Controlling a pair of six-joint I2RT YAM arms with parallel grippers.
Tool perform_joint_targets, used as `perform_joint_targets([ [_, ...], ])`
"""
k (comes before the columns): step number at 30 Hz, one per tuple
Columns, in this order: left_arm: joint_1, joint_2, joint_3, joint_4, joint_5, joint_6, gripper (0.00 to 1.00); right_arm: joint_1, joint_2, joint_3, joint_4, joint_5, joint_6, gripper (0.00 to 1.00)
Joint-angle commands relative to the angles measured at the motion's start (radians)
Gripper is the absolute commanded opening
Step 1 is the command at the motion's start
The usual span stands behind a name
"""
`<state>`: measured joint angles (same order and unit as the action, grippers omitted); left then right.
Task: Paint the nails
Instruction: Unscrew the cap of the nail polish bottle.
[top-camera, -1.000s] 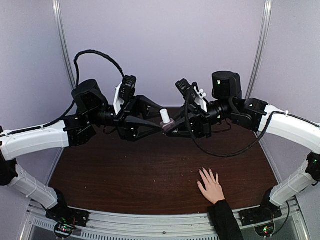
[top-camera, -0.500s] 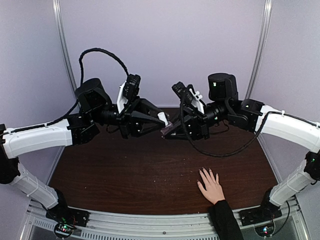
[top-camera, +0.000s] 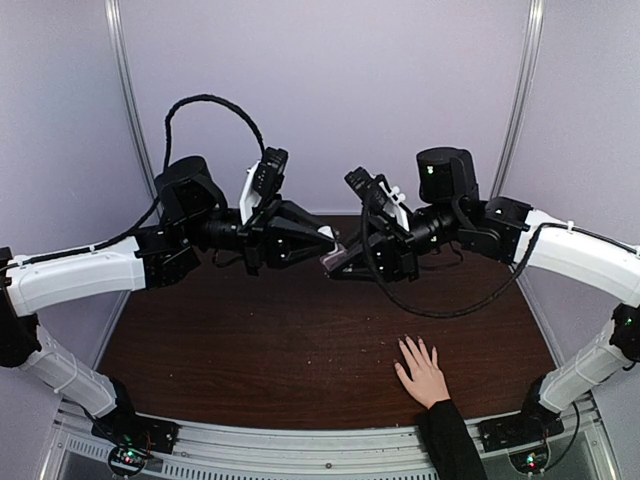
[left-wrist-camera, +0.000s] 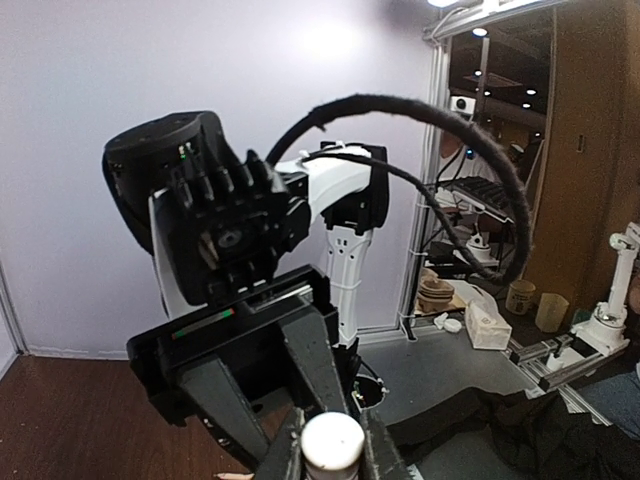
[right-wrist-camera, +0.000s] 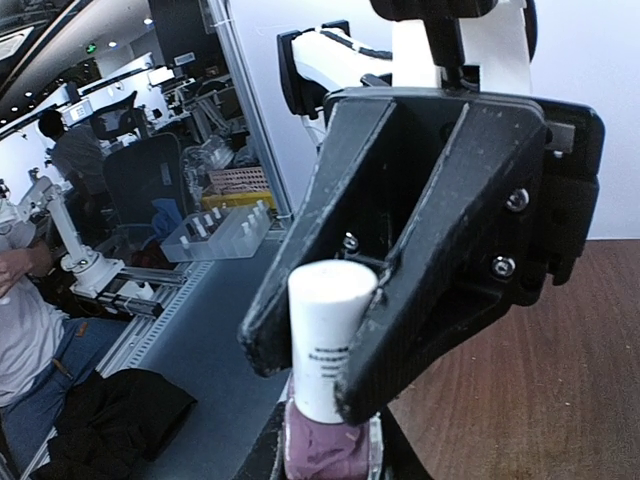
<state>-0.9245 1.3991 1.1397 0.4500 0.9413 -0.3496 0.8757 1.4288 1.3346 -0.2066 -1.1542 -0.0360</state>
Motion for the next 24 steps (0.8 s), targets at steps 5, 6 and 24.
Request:
perform_joint_targets([
  [5,-0.008,-0.01,0.062,-0.111,-0.234,0.038,0.1,0.0,-0.062,-0.003,-0.002,0.363,-0.032,0.0],
  [6,-0.008,-0.006,0.072,-0.133,-0.274,0.042,0.1,0.0,-0.064,-0.004,-0.001,0.403,-0.031,0.0],
  [24,-0.01,0.096,0.158,-0.344,-0.797,-0.07,0.08,0.018,0.0,0.0,0.042,1.003,0.022,0.0],
])
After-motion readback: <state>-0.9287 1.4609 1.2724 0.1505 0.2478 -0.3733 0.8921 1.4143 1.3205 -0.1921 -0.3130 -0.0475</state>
